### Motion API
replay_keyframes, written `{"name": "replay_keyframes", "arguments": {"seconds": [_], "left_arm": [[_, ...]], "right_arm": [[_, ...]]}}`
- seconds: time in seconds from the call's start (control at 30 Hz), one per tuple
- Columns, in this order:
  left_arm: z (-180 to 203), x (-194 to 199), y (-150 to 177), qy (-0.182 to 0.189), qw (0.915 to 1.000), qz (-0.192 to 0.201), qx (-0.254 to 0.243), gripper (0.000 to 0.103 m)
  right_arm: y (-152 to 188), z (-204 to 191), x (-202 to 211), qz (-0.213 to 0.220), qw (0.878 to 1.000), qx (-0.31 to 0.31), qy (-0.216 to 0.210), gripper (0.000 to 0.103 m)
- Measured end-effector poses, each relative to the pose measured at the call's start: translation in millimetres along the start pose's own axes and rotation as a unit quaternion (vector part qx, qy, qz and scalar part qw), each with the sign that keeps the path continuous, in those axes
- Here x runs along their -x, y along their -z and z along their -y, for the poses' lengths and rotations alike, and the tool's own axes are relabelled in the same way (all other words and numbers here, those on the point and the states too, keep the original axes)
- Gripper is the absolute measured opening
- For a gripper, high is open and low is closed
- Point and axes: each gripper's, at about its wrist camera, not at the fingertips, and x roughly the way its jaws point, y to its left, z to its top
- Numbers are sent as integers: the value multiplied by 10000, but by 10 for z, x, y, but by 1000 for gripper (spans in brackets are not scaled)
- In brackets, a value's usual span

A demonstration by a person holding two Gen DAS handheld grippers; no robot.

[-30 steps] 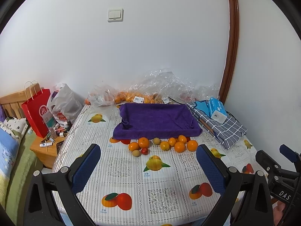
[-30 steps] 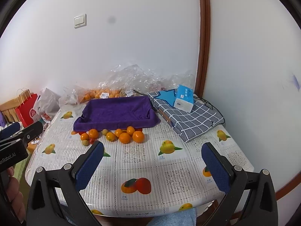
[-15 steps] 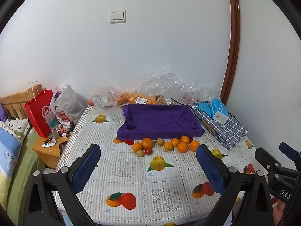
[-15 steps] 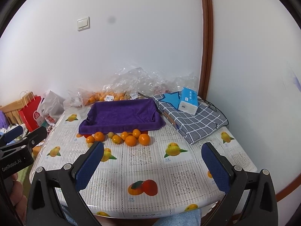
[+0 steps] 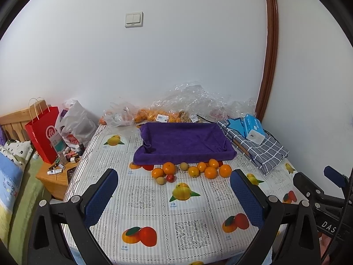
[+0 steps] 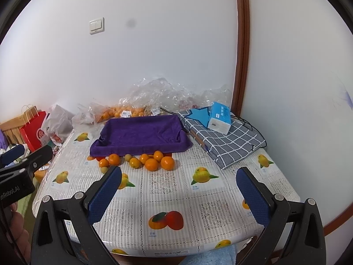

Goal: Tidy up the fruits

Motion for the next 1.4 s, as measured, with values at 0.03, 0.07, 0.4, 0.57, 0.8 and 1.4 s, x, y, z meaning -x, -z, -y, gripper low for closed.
{"name": "replay_keyframes", "arguments": {"seconds": [0.03,0.07,0.4,0.57,0.8,1.4], "left_arm": [[1,-2,-1,6,10000,-5,8,102],[6,-1,0,10,10000,-12,7,102],[39,-9,-24,91,9999,-28,64,102],[48,-7,-36,162,9998,21,88,102],[63,-28,-32,180,9998,3,84,102],[4,-60,-26,106,9999,-24,120,102]], "right_arm": [[2,6,-6,-4,10000,-12,-12,102],[-1,7,-11,-10,10000,-13,-16,102],[0,-2,-11,-38,10000,-44,0,102],[-1,32,32,41,9999,-86,61,102],[-25,80,-2,-12,9997,-216,87,102],[-26,2,-33,49,9999,-154,10,102]]}}
